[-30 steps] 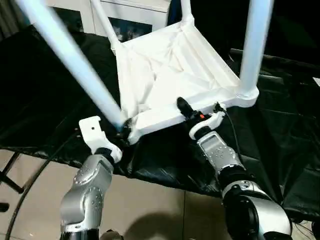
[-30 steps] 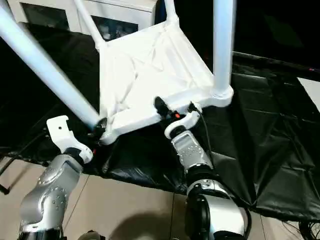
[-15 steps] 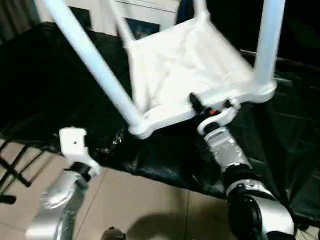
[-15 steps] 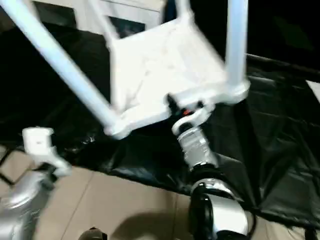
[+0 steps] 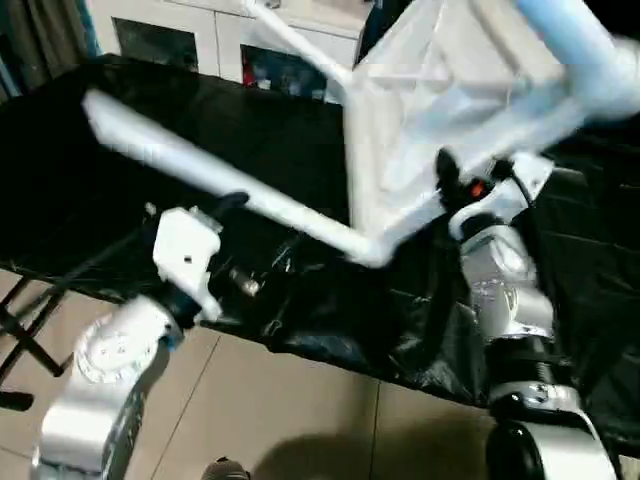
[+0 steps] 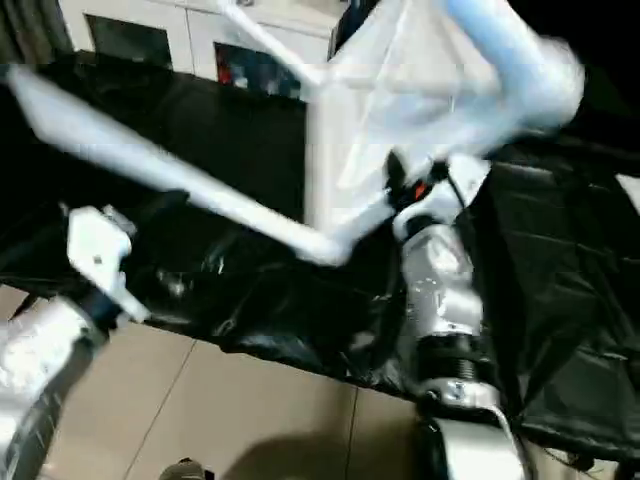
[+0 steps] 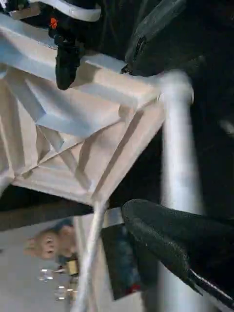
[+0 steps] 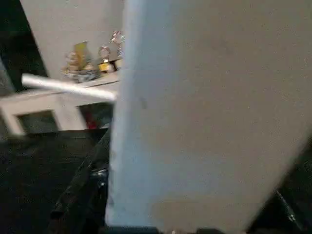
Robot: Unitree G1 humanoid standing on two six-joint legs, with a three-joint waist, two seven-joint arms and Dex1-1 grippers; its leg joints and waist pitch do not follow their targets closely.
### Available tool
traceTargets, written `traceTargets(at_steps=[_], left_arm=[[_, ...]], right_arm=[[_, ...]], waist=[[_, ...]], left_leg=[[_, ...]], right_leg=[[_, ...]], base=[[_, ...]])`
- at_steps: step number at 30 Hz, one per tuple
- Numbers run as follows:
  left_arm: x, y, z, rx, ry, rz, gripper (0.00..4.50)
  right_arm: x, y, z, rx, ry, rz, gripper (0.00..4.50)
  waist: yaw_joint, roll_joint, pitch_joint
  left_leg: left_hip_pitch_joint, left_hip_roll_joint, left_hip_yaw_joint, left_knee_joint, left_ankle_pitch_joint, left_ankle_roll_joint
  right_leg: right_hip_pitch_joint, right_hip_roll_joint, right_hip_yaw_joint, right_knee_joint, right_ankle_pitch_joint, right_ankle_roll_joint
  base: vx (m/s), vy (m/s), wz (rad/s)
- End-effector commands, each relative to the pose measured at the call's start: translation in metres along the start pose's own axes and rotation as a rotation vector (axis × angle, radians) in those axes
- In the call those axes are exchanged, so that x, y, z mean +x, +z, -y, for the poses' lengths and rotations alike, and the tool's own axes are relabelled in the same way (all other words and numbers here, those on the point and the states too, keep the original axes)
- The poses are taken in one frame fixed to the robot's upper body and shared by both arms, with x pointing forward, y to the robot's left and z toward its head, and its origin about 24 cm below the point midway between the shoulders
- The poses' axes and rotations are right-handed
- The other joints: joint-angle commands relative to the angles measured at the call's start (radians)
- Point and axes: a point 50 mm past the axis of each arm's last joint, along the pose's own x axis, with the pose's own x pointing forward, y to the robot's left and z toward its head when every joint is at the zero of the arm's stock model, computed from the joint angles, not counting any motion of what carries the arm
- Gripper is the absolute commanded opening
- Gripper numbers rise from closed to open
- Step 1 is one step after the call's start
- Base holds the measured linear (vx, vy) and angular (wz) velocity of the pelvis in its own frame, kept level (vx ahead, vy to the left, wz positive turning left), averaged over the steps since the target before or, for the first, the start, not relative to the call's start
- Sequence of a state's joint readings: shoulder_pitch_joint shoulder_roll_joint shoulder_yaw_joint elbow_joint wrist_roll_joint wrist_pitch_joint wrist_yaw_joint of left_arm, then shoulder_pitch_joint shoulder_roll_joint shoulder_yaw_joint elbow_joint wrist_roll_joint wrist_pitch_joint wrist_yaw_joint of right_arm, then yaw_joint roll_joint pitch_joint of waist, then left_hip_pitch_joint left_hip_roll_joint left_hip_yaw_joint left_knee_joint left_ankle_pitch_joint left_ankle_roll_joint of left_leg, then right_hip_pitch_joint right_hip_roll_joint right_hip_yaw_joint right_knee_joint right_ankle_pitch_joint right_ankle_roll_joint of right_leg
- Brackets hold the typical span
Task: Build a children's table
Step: Flip table
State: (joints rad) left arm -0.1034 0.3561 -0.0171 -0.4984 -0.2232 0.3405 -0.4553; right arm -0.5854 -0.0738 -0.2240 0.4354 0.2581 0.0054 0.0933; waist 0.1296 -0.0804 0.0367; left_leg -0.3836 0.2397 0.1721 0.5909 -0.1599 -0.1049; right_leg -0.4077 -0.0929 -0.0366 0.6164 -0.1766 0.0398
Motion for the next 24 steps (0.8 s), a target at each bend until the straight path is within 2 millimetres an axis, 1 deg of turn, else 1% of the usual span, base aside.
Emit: traceTargets(at_steps=[1, 2, 3, 4, 5, 6, 7, 8, 9, 11, 12, 13, 14, 15, 16, 17, 18, 19, 20, 21, 22, 23, 24], left_arm=[[0.006, 0.015, -0.001, 0.022, -0.03, 0.039, 4.5], [0.011, 0.027, -0.002, 0.05, -0.072, 0.073, 4.5], [0.014, 0.032, -0.003, 0.069, -0.083, 0.082, 4.5], [0.014, 0.033, -0.003, 0.075, -0.085, 0.084, 4.5], [0.018, 0.04, -0.004, 0.107, -0.099, 0.102, 4.5], [0.018, 0.04, -0.004, 0.107, -0.099, 0.102, 4.5], [0.024, 0.051, -0.006, 0.157, -0.107, 0.13, 4.5], [0.024, 0.051, -0.006, 0.157, -0.107, 0.13, 4.5], [0.026, 0.057, -0.007, 0.184, -0.109, 0.144, 4.5], [0.032, 0.072, -0.012, 0.255, -0.089, 0.18, 4.5], [0.034, 0.08, -0.014, 0.292, -0.091, 0.198, 4.5], [0.035, 0.085, -0.015, 0.314, -0.093, 0.209, 4.5], [0.037, 0.09, -0.017, 0.346, -0.095, 0.217, 4.5], [0.038, 0.094, -0.018, 0.37, -0.099, 0.224, 4.5], [0.045, 0.113, -0.021, 0.487, -0.129, 0.25, 4.5], [0.046, 0.116, -0.021, 0.51, -0.138, 0.253, 4.5], [0.051, 0.124, -0.023, 0.605, -0.151, 0.254, 4.5], [0.052, 0.127, -0.025, 0.641, -0.143, 0.252, 4.5], [0.055, 0.129, -0.028, 0.667, -0.137, 0.243, 4.5], [0.059, 0.13, -0.035, 0.732, -0.109, 0.215, 4.5], [0.061, 0.13, -0.039, 0.765, -0.094, 0.196, 4.5], [0.063, 0.13, -0.041, 0.786, -0.084, 0.185, 4.5], [0.067, 0.128, -0.048, 0.85, -0.055, 0.167, 4.5]], right_arm=[[-0.003, -0.004, 0.004, -0.085, -0.035, -0.029, 1.99], [-0.002, -0.002, 0.004, -0.128, -0.073, -0.036, 1.98], [-0.002, -0.001, 0.003, -0.139, -0.078, -0.041, 1.96], [-0.002, -0.001, 0.003, -0.141, -0.079, -0.042, 1.94], [-0.002, -0.001, 0.0, -0.151, -0.089, -0.051, 1.93], [-0.002, -0.001, 0.0, -0.151, -0.089, -0.051, 1.93], [-0.002, -0.001, -0.002, -0.168, -0.107, -0.062, 1.92], [-0.002, -0.001, -0.002, -0.168, -0.107, -0.062, 1.91], [-0.002, 0.0, -0.002, -0.189, -0.118, -0.063, 1.91], [-0.002, 0.003, -0.004, -0.244, -0.146, -0.056, 1.9], [-0.002, 0.004, -0.004, -0.275, -0.167, -0.05, 1.9], [-0.002, 0.004, -0.004, -0.294, -0.181, -0.045, 1.9], [-0.002, 0.004, -0.004, -0.306, -0.186, -0.048, 1.9], [-0.002, 0.003, -0.005, -0.314, -0.189, -0.051, 1.9], [-0.001, -0.001, -0.012, -0.329, -0.164, -0.068, 1.9], [-0.001, -0.002, -0.014, -0.328, -0.154, -0.072, 1.9], [0.0, -0.007, -0.02, -0.323, -0.107, -0.095, 1.9], [0.001, -0.01, -0.022, -0.324, -0.091, -0.107, 1.9], [0.001, -0.011, -0.024, -0.323, -0.084, -0.114, 1.9], [0.002, -0.013, -0.027, -0.302, -0.063, -0.123, 1.9], [0.002, -0.014, -0.028, -0.288, -0.054, -0.126, 1.9], [0.002, -0.014, -0.029, -0.279, -0.049, -0.128, 1.9], [0.003, -0.016, -0.03, -0.283, -0.034, -0.136, 2.46]], waist=[[-0.018, 0.017, -0.05], [-0.025, 0.014, -0.05], [-0.028, 0.013, -0.051], [-0.033, 0.007, -0.051], [-0.036, 0.006, -0.052], [-0.036, 0.007, -0.053], [-0.039, 0.002, -0.054], [-0.039, 0.003, -0.055], [-0.04, 0.004, -0.055], [-0.041, -0.003, -0.058], [-0.038, -0.001, -0.058], [-0.037, -0.01, -0.057], [-0.037, -0.008, -0.056], [-0.037, -0.014, -0.056], [-0.036, -0.016, -0.055], [-0.033, -0.011, -0.058], [-0.035, -0.01, -0.058], [-0.036, -0.018, -0.053], [-0.042, -0.022, -0.054], [-0.042, -0.024, -0.053], [-0.043, -0.022, -0.053], [-0.046, -0.025, -0.052], [-0.045, -0.023, -0.053]], left_leg=[[0.026, -0.024, 0.014, -0.079, -0.373, -0.09], [0.024, -0.025, 0.012, -0.08, -0.381, -0.095], [0.025, -0.026, 0.012, -0.079, -0.382, -0.095], [0.021, -0.025, 0.011, -0.079, -0.365, -0.093], [0.022, -0.024, 0.012, -0.078, -0.36, -0.092], [0.024, -0.025, 0.013, -0.076, -0.353, -0.091], [0.02, -0.025, 0.015, -0.074, -0.331, -0.089], [0.022, -0.025, 0.015, -0.074, -0.32, -0.09], [0.021, -0.024, 0.015, -0.074, -0.314, -0.091], [0.019, -0.025, 0.017, -0.071, -0.27, -0.094], [0.02, -0.025, 0.017, -0.07, -0.26, -0.095], [0.018, -0.026, 0.019, -0.07, -0.237, -0.1], [0.018, -0.026, 0.019, -0.07, -0.239, -0.101], [0.018, -0.026, 0.02, -0.069, -0.239, -0.104], [0.019, -0.026, 0.02, -0.069, -0.24, -0.106], [0.023, -0.029, 0.02, -0.066, -0.245, -0.106], [0.02, -0.027, 0.017, -0.067, -0.239, -0.113], [0.018, -0.027, 0.017, -0.069, -0.254, -0.117], [0.016, -0.026, 0.016, -0.069, -0.272, -0.122], [0.015, -0.026, 0.015, -0.069, -0.275, -0.123], [0.016, -0.027, 0.015, -0.068, -0.291, -0.12], [0.013, -0.027, 0.014, -0.068, -0.301, -0.121], [0.014, -0.027, 0.014, -0.068, -0.305, -0.12]], right_leg=[[0.012, -0.008, 0.013, -0.079, -0.371, -0.035], [0.013, -0.008, 0.011, -0.077, -0.372, -0.04], [0.013, -0.007, 0.011, -0.078, -0.367, -0.044], [0.017, -0.006, 0.011, -0.073, -0.347, -0.047], [0.016, -0.006, 0.011, -0.073, -0.331, -0.05], [0.014, -0.006, 0.012, -0.072, -0.32, -0.052], [0.017, -0.006, 0.013, -0.068, -0.295, -0.054], [0.017, -0.005, 0.013, -0.066, -0.283, -0.056], [0.018, -0.005, 0.013, -0.065, -0.271, -0.058], [0.022, -0.004, 0.013, -0.059, -0.229, -0.06], [0.022, -0.004, 0.013, -0.057, -0.217, -0.062], [0.023, -0.005, 0.013, -0.055, -0.216, -0.06], [0.023, -0.006, 0.014, -0.055, -0.216, -0.06], [0.023, -0.005, 0.014, -0.056, -0.218, -0.056], [0.021, -0.005, 0.014, -0.056, -0.225, -0.054], [0.018, -0.004, 0.015, -0.055, -0.231, -0.049], [0.02, -0.005, 0.014, -0.05, -0.216, -0.049], [0.019, -0.004, 0.012, -0.054, -0.228, -0.044], [0.021, -0.007, 0.013, -0.051, -0.24, -0.045], [0.022, -0.008, 0.013, -0.053, -0.246, -0.045], [0.019, -0.01, 0.014, -0.054, -0.271, -0.041], [0.019, -0.01, 0.015, -0.055, -0.292, -0.037], [0.017, -0.011, 0.015, -0.059, -0.303, -0.035]], base=[[0.0, 0.0, 0.0], [0.0, 0.0, 0.0], [0.0, 0.0, 0.0], [0.0, 0.0, 0.0], [0.0, 0.0, 0.0], [0.0, 0.0, 0.0], [0.0, 0.0, 0.0], [0.0, 0.0, 0.0], [0.0, 0.0, 0.0], [0.0, 0.0, 0.0], [0.0, 0.0, 0.0], [0.0, 0.0, 0.0], [0.0, 0.0, 0.0], [0.0, 0.0, 0.0], [0.0, 0.0, 0.0], [0.0, 0.0, 0.0], [0.0, 0.0, 0.0], [0.0, 0.0, 0.0], [0.0, 0.0, 0.0], [0.0, 0.0, 0.0], [0.0, 0.0, 0.0], [0.0, 0.0, 0.0], [0.0, 0.0, 0.0]])
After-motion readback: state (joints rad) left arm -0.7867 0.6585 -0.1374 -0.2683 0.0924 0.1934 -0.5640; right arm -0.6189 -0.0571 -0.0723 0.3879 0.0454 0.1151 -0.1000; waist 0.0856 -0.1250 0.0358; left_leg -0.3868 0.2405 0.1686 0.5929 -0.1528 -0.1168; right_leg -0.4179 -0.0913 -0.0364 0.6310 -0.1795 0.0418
